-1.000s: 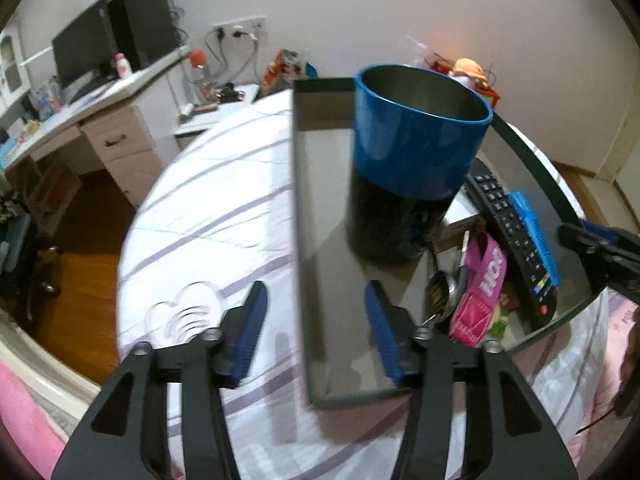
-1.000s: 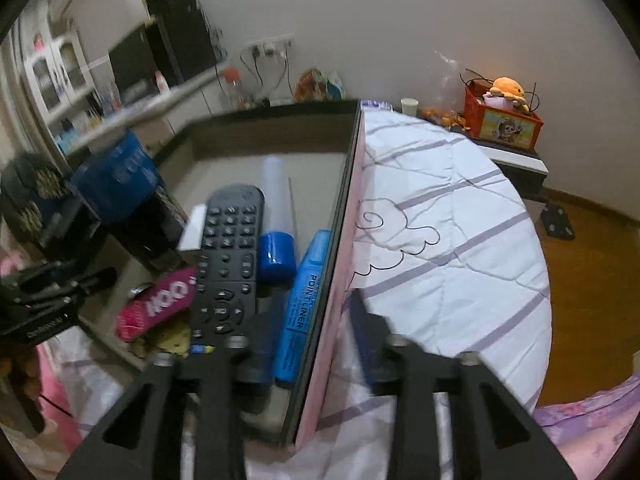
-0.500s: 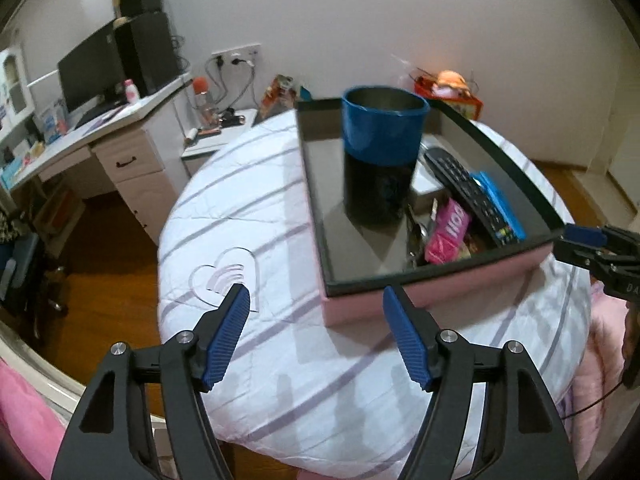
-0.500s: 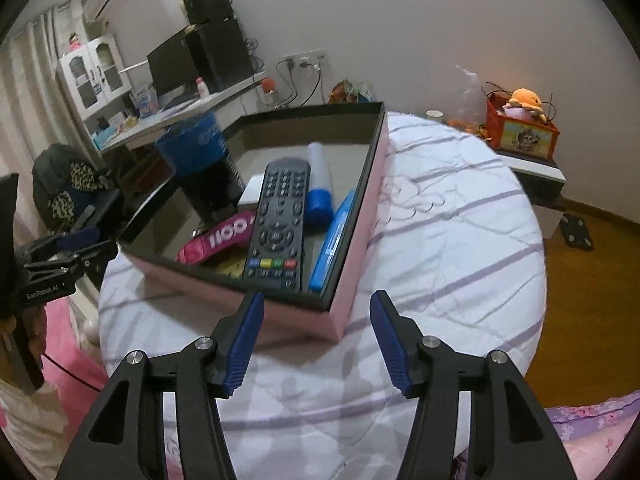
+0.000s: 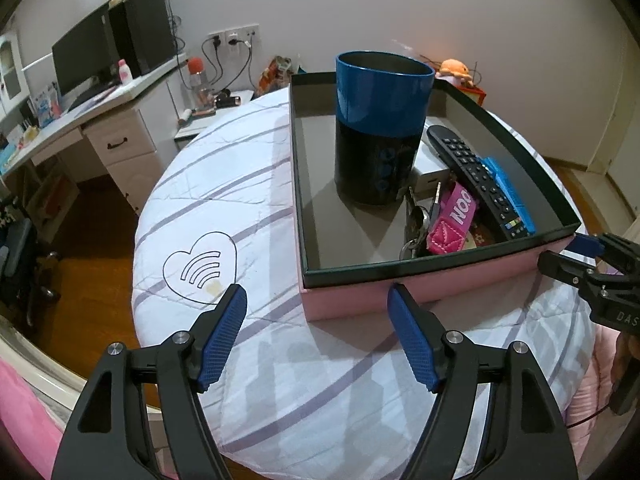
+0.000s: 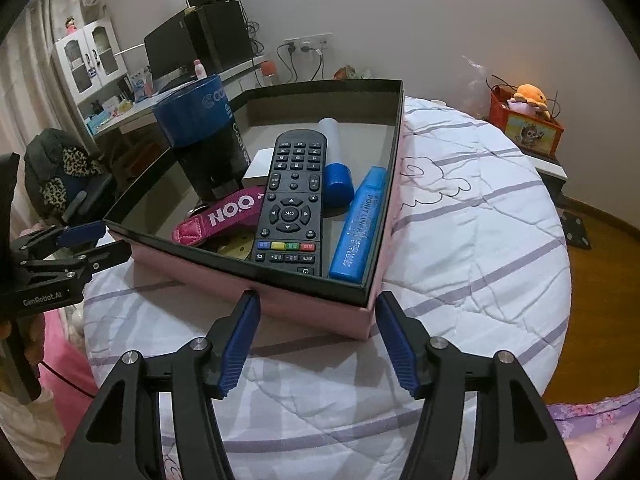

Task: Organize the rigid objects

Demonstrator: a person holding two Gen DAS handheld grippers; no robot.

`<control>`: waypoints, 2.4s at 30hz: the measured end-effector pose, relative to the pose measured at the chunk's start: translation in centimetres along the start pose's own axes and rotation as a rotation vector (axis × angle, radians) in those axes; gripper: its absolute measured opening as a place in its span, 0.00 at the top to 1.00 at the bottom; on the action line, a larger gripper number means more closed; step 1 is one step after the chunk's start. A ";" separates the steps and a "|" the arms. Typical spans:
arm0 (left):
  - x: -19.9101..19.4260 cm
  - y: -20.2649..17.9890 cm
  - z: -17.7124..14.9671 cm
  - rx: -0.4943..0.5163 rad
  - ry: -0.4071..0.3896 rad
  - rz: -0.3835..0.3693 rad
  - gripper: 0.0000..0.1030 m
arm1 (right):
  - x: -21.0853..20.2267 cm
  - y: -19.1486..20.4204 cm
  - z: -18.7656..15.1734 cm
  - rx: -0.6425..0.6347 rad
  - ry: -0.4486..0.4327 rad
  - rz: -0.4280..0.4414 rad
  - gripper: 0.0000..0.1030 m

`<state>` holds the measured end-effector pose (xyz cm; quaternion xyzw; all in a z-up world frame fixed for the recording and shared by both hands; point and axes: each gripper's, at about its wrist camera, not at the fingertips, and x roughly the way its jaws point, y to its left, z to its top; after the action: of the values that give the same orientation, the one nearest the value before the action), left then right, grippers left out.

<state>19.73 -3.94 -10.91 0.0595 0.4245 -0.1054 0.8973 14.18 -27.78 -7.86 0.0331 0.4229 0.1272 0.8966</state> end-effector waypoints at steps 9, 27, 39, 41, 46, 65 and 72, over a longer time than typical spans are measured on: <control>0.5 0.5 0.4 -0.024 0.001 0.012 0.26 | 0.3 0.6 0.2 0.008 0.010 -0.013 0.39; -3.3 -0.2 -0.3 -0.039 -0.065 0.022 0.08 | -3.6 4.0 0.2 -0.019 -0.052 -0.119 0.23; -9.6 -0.3 -0.9 -0.050 -0.226 -0.029 0.01 | -9.1 7.6 1.0 -0.067 -0.190 -0.192 0.00; -10.9 -0.3 -1.1 -0.058 -0.259 -0.030 0.01 | -10.2 8.3 0.7 -0.086 -0.217 -0.206 0.00; -13.1 -0.4 -1.9 -0.061 -0.299 -0.020 0.01 | -12.6 9.6 0.0 -0.095 -0.268 -0.209 0.00; -21.8 -1.5 -4.2 -0.035 -0.445 -0.006 0.00 | -20.1 13.9 -1.6 -0.096 -0.478 -0.229 0.00; -26.7 -1.8 -3.7 -0.065 -0.570 0.000 0.00 | -23.9 15.9 -1.1 -0.107 -0.585 -0.233 0.00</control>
<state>0.00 -1.22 7.41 -0.0015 0.1582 -0.1042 0.9819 -4.42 -18.63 11.96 -0.0275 0.1407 0.0305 0.9892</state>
